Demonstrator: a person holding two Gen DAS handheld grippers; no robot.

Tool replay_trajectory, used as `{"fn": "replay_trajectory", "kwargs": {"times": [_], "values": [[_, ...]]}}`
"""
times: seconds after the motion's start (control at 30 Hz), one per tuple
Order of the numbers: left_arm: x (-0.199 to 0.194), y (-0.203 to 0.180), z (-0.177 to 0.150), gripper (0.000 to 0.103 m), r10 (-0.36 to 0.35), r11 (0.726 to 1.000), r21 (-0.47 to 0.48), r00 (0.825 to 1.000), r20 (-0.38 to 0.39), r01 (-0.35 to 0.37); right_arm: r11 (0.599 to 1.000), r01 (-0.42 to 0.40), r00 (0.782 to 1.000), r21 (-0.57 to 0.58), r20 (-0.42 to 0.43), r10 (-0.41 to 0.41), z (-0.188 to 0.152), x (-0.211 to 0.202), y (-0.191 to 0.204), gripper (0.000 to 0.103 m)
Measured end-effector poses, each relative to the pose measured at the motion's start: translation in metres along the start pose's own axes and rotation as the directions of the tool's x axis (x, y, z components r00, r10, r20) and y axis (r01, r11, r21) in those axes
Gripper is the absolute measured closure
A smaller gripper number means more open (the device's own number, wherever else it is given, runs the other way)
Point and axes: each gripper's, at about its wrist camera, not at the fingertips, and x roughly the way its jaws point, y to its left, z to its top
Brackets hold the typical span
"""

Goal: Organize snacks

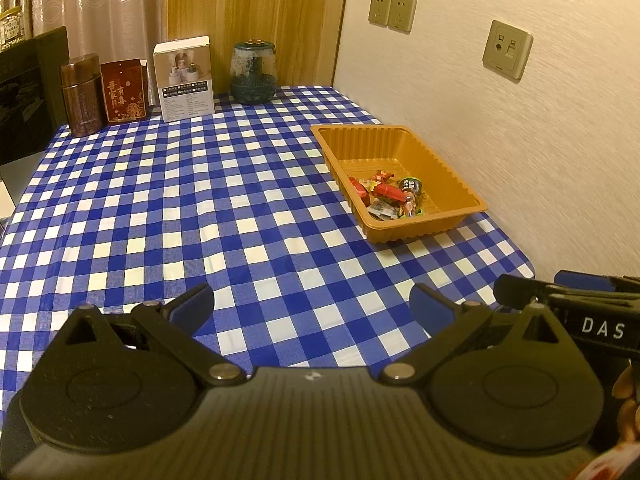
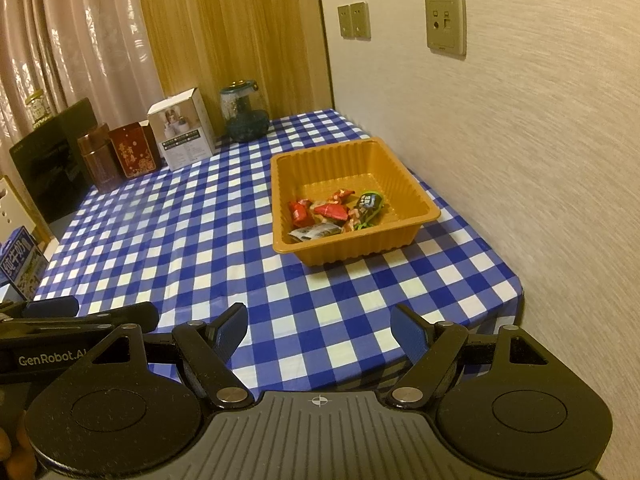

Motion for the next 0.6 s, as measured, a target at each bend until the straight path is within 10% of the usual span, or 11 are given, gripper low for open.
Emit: {"fn": "replay_trajectory", "kwargs": {"times": [0.6], "values": [[0.0006,-0.0005,0.0003,0.0,0.001,1.0,-0.001,1.0,-0.001,-0.001,1.0,0.0,1.0,-0.002,0.001,0.0,0.0005,0.0001,-0.0003,0.025]]}}
